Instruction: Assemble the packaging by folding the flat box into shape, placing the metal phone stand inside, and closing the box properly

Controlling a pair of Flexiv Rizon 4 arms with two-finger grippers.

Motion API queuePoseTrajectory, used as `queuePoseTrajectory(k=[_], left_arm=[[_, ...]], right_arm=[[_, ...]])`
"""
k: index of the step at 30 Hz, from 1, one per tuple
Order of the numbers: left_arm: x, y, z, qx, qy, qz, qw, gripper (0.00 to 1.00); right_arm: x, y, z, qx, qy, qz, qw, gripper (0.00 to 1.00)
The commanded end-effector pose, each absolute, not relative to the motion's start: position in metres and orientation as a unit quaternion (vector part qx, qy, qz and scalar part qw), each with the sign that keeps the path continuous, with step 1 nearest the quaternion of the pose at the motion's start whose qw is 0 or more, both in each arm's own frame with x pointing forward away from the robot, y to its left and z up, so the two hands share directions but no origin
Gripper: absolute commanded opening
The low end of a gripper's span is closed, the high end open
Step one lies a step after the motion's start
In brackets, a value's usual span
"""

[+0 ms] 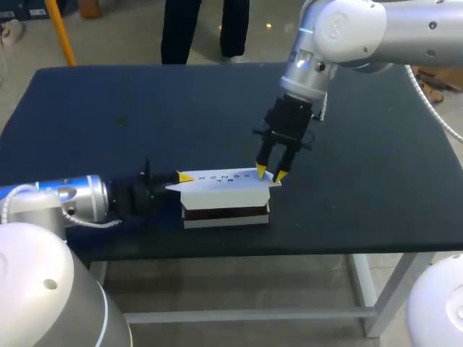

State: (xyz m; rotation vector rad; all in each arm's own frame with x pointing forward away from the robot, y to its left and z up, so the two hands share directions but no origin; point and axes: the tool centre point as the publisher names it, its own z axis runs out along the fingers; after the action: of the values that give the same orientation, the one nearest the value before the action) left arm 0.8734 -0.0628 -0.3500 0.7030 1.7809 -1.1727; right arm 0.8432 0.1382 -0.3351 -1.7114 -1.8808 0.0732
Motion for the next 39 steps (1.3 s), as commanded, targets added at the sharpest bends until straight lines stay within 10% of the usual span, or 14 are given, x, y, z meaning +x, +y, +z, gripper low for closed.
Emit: queuePoseTrajectory(k=[1,15,29,32,35,39], left_arm=[[0.868,-0.058,-0.349,0.280,0.711,-0.471,0.442,0.27],[0.852,-0.022,-0.336,0.271,0.741,-0.424,0.445,0.30],[0.840,0.020,-0.305,0.283,0.835,-0.381,0.278,0.38],[0.842,0.024,-0.302,0.280,0.859,-0.361,0.230,0.49],[0.844,0.026,-0.302,0.282,0.886,-0.325,0.174,1.00],[0.848,0.025,-0.301,0.259,0.922,-0.228,0.178,1.00]], right_arm=[[0.842,0.139,-0.336,-0.644,-0.706,0.027,0.293,0.41],[0.842,0.139,-0.337,-0.646,-0.705,0.025,0.290,0.41],[0.839,0.137,-0.341,-0.651,-0.703,0.021,0.286,0.41],[0.839,0.137,-0.341,-0.652,-0.703,0.020,0.285,0.41],[0.838,0.136,-0.341,-0.653,-0.702,0.020,0.284,0.41],[0.838,0.136,-0.341,-0.653,-0.702,0.018,0.282,0.42]])
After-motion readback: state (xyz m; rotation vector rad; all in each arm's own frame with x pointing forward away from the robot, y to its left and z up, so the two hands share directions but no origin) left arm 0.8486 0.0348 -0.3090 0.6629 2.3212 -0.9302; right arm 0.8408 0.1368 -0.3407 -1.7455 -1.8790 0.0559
